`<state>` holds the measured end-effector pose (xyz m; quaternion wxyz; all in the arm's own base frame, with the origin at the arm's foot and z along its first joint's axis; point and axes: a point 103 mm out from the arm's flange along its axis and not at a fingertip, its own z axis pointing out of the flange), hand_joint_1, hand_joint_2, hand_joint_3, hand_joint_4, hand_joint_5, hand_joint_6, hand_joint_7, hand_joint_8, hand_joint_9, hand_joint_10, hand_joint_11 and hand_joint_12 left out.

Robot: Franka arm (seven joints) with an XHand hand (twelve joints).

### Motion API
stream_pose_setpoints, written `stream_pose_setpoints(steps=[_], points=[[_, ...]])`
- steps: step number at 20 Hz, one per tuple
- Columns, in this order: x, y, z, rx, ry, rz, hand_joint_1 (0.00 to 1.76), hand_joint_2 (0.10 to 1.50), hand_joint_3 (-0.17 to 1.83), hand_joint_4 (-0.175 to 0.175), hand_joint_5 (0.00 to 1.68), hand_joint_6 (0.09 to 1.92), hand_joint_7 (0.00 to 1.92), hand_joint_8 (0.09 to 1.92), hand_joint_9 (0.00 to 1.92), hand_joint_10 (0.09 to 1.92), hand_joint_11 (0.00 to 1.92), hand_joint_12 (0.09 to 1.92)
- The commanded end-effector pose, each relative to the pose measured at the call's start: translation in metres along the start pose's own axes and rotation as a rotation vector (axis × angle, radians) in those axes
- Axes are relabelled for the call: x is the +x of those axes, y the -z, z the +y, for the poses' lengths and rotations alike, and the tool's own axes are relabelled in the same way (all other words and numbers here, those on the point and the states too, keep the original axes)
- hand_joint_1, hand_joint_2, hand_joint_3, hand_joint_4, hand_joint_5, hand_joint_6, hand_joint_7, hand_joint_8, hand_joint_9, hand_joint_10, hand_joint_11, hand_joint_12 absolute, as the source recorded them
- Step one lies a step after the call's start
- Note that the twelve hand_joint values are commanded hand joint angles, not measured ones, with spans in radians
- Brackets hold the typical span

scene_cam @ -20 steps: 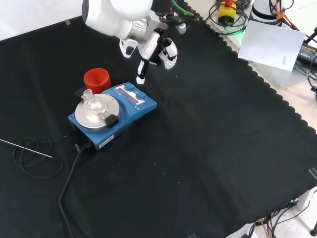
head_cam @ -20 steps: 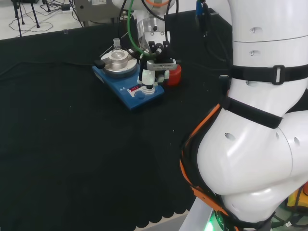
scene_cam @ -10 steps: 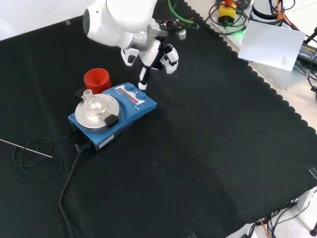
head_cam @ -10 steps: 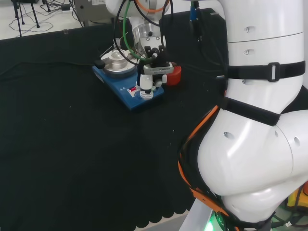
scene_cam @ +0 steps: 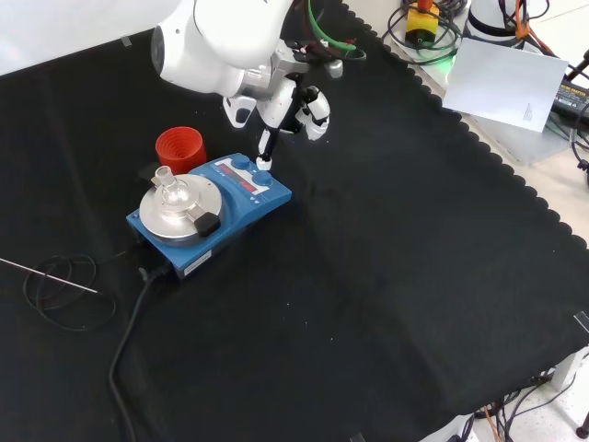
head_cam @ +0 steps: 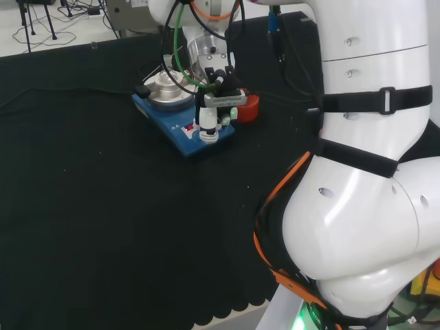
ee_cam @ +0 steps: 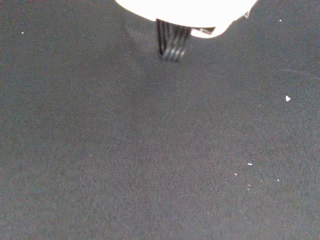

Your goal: Turn on the heater.

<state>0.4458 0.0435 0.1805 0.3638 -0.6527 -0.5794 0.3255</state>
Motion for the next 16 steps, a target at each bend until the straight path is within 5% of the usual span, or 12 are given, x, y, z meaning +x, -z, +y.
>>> stream_pose_setpoints(steps=[1, 16], points=[[-0.0011, -0.0011, 0.0014, -0.001, -0.004, -0.003, 1.4, 0.63, 1.03, 0.004, 0.13, 0.09, 1.54, 1.47, 1.74, 1.35, 1.92, 1.61], [-0.003, -0.0074, 0.0103, 0.006, -0.003, 0.001, 1.4, 0.62, 1.03, 0.002, 0.15, 0.09, 1.54, 1.48, 1.75, 1.35, 1.92, 1.6]])
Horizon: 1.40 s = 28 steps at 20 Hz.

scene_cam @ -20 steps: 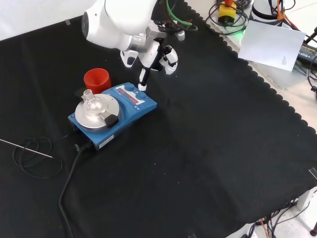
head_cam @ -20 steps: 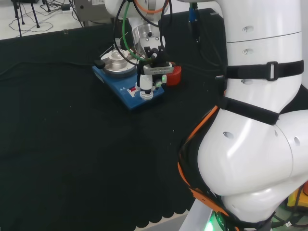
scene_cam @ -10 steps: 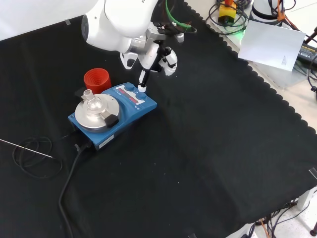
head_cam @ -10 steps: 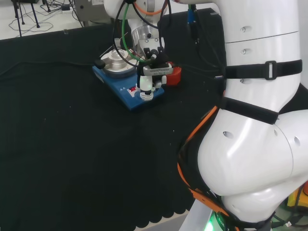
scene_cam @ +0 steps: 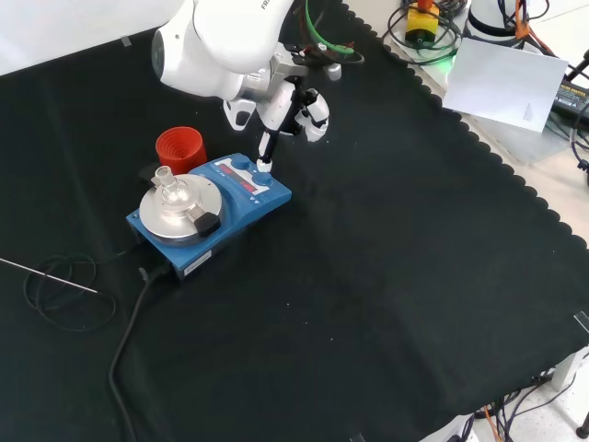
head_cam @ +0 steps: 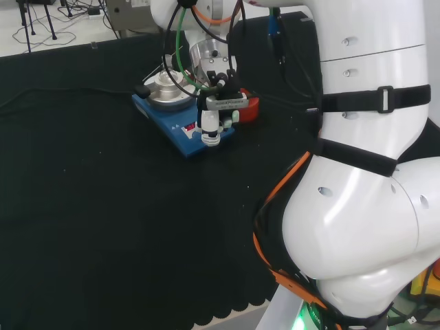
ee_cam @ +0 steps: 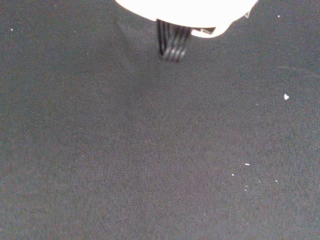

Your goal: Turn on the heater.

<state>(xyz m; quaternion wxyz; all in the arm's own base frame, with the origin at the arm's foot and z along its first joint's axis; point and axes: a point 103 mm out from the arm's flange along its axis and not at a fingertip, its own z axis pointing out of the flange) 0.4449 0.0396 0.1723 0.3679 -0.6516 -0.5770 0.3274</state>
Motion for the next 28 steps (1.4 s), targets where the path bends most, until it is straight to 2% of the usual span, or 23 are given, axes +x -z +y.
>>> stream_pose_setpoints(steps=[1, 28], points=[[0.0011, -0.0032, 0.0042, -0.004, -0.003, -0.002, 1.4, 0.62, 1.04, 0.002, 0.15, 0.09, 1.54, 1.48, 1.75, 1.35, 1.92, 1.6], [-0.0038, -0.0052, 0.007, -0.012, 0.005, 0.01, 1.4, 0.62, 1.04, -0.001, 0.16, 0.09, 1.54, 1.48, 1.74, 1.35, 1.92, 1.59]])
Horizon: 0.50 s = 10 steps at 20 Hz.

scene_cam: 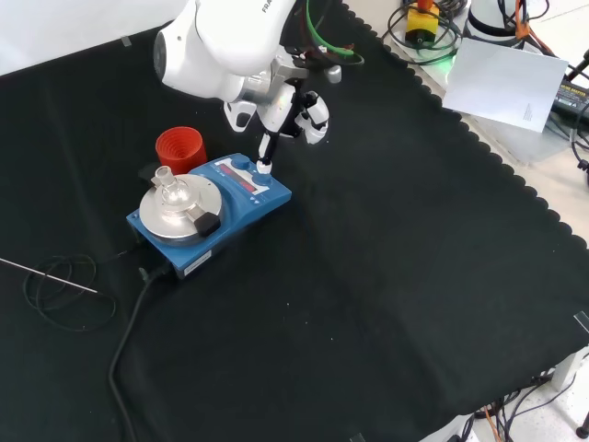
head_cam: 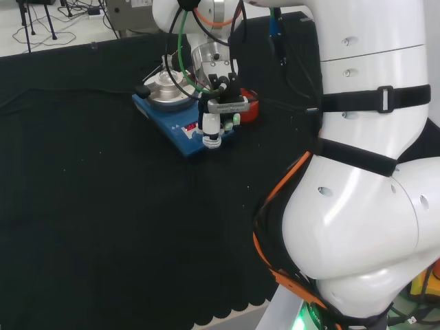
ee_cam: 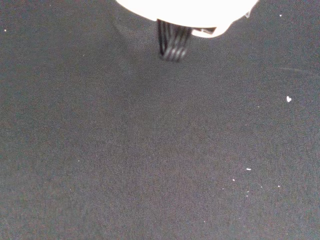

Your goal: Turn on the heater.

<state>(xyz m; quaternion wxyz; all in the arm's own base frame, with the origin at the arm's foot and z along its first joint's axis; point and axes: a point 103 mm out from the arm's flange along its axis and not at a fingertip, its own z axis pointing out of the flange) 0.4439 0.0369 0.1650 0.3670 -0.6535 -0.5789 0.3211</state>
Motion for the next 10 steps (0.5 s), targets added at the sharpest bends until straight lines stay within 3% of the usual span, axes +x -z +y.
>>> stream_pose_setpoints(steps=[1, 10], points=[[-0.0012, -0.0011, 0.0014, -0.003, -0.001, 0.002, 1.4, 0.62, 1.04, -0.001, 0.16, 0.09, 1.54, 1.48, 1.74, 1.35, 1.92, 1.59], [-0.0023, -0.0041, 0.0048, -0.019, -0.003, 0.005, 1.4, 0.62, 1.05, -0.001, 0.16, 0.09, 1.54, 1.48, 1.74, 1.35, 1.92, 1.59]])
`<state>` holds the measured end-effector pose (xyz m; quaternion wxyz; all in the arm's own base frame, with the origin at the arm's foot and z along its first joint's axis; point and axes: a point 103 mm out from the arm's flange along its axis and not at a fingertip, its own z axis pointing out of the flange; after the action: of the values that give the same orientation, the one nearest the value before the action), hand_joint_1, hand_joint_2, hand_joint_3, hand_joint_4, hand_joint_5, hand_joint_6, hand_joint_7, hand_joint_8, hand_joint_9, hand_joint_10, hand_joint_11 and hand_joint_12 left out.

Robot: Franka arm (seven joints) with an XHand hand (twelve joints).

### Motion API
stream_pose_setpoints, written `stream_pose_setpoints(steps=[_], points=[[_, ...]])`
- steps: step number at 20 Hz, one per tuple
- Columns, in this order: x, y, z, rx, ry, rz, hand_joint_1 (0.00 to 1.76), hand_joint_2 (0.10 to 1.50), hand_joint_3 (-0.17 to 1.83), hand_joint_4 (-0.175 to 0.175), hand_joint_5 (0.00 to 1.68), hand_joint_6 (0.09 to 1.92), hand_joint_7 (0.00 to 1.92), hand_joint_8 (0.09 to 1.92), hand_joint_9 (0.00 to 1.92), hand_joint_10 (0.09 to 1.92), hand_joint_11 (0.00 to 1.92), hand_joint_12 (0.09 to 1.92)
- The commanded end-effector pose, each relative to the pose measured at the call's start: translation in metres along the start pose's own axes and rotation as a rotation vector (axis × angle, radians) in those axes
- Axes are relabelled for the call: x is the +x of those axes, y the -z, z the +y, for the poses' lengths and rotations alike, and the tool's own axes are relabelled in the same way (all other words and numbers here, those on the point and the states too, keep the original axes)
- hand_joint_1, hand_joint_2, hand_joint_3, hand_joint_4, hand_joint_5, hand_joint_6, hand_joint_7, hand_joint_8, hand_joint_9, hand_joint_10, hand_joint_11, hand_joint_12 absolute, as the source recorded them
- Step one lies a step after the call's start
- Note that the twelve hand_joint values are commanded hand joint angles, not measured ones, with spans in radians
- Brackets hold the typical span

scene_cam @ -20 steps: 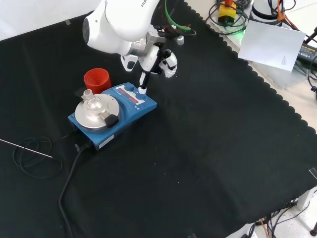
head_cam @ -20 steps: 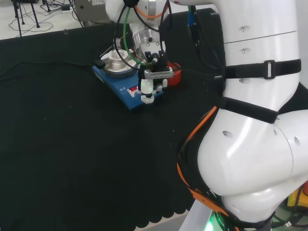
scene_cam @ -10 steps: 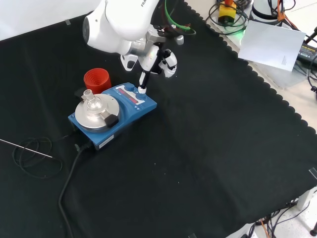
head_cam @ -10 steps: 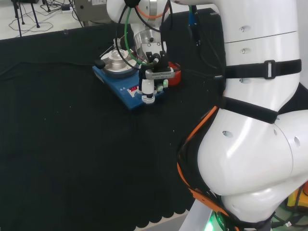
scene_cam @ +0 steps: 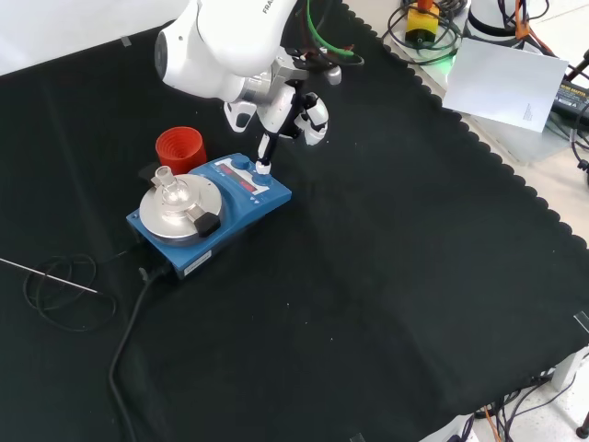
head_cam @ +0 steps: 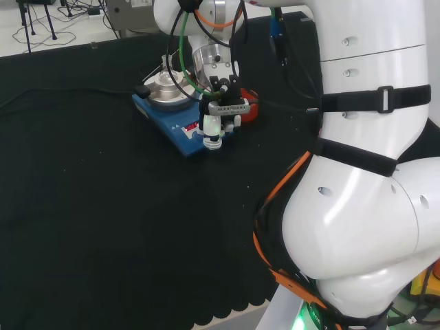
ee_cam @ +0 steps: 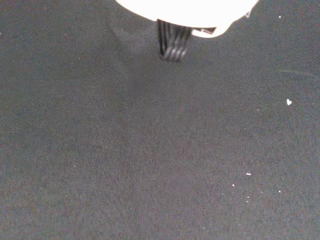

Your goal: Turn on the heater.

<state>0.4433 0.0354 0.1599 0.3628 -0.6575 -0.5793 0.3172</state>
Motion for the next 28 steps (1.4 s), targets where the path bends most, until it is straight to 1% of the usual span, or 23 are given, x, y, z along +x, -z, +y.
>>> stream_pose_setpoints(steps=[1, 14, 28], points=[[-0.0008, -0.0014, 0.0009, -0.007, 0.001, 0.002, 1.4, 0.62, 1.05, -0.001, 0.16, 0.09, 1.54, 1.48, 1.74, 1.35, 1.92, 1.59], [-0.0029, -0.0052, 0.0036, -0.024, 0.006, 0.013, 1.4, 0.62, 1.05, -0.001, 0.16, 0.09, 1.54, 1.48, 1.74, 1.35, 1.92, 1.58], [-0.0037, -0.0083, 0.0085, -0.01, 0.0, 0.014, 1.4, 0.62, 1.05, -0.003, 0.17, 0.09, 1.54, 1.48, 1.74, 1.34, 1.92, 1.58]])
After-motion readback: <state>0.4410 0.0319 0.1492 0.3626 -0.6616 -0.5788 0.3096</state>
